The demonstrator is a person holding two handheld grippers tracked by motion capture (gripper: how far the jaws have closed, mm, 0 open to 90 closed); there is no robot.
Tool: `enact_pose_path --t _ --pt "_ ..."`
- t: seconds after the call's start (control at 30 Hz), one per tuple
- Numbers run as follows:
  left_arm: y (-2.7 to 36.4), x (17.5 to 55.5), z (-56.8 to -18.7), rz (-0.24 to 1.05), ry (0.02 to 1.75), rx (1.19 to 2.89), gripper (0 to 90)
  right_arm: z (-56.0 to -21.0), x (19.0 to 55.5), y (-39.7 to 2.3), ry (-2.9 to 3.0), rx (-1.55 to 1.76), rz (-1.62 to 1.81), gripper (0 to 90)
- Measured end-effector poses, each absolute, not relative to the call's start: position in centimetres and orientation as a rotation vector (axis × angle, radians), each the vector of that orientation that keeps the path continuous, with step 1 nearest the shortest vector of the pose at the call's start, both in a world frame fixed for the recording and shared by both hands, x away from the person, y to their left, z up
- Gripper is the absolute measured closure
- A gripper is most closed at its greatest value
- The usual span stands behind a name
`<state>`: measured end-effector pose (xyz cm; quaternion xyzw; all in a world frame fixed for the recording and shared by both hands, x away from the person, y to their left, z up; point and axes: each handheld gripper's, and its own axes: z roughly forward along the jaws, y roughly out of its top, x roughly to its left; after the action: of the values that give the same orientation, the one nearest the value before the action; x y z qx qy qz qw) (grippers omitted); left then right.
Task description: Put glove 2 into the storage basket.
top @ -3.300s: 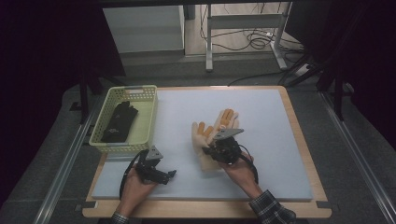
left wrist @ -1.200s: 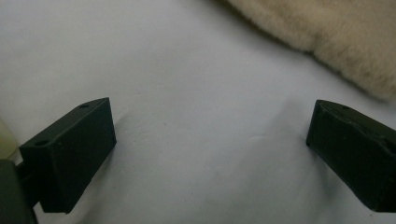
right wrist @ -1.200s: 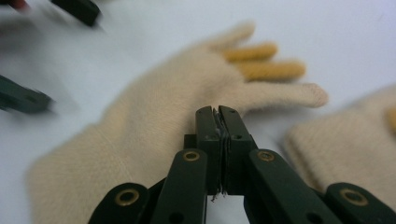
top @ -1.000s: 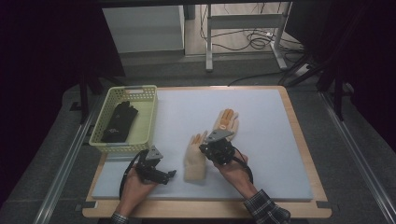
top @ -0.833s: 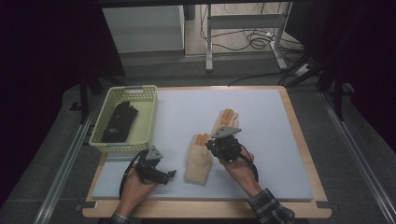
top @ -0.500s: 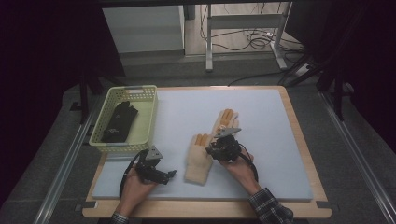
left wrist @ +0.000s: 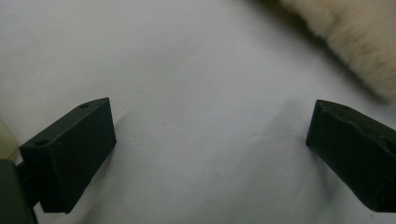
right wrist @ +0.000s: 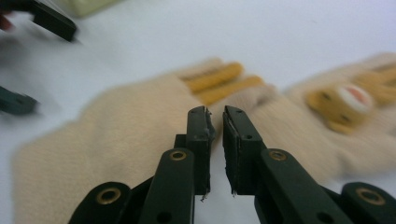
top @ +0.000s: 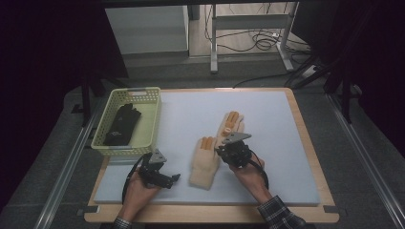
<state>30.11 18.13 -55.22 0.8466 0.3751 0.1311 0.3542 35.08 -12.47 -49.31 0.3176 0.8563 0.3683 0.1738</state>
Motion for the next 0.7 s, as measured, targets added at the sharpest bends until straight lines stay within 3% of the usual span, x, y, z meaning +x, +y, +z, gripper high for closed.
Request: enact_pose_path --t 0.17,0.7 --pt "18.1 30.1 -55.2 0.338 0.970 2.189 1.4 -49.7 35.3 -13.4 2.425 0.946 1.074 73.5" --pt "18.1 30.1 -55.2 0.338 0.970 2.188 1.5 -53.1 36.7 -7.0 2.551 0.861 1.084 75.4"
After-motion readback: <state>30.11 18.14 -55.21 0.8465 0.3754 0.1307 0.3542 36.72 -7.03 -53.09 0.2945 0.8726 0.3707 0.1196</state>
